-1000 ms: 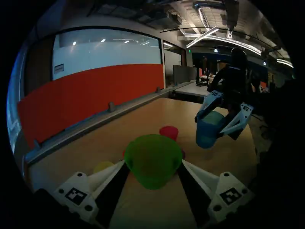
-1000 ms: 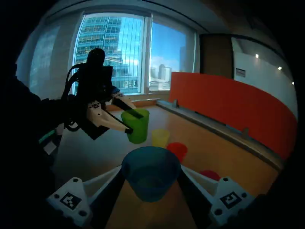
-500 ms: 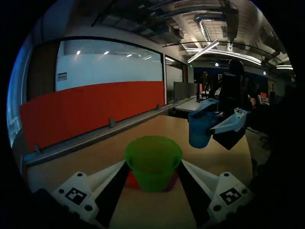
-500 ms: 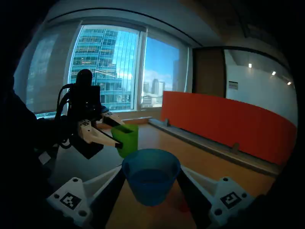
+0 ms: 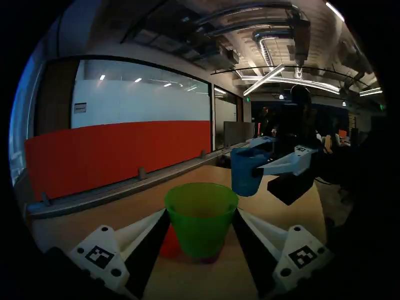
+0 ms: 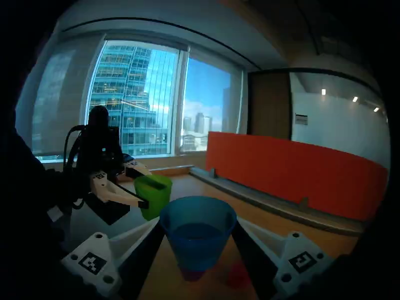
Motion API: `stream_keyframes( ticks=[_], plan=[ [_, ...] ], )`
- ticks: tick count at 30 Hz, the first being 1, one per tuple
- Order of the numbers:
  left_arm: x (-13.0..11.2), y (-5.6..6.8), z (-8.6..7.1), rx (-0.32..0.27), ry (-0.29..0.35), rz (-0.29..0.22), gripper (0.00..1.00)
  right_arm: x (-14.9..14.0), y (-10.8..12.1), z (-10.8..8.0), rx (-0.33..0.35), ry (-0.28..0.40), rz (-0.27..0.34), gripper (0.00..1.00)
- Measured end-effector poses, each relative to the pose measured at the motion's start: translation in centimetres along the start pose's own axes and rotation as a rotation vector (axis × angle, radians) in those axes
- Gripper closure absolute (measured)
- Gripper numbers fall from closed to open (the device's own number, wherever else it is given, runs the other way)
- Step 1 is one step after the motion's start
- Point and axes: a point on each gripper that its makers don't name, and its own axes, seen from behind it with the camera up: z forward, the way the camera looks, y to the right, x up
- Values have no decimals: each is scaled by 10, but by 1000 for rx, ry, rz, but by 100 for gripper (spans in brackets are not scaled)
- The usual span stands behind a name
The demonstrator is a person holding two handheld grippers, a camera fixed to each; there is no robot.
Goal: Pour water
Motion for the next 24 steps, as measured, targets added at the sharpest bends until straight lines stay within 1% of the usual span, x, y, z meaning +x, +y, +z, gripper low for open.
stream_keyframes(
  ticks=[5,14,24],
  plan=[
    [5,6,0,-5,12,7,15,10,5,2,-5,20,-4,9],
    [9,21,2,-23,26,16,15,30,16,8,-14,41,-42,9],
    [7,27,5,-29,38,10,15,56,19,17,-2,58,-136,9]
  ],
)
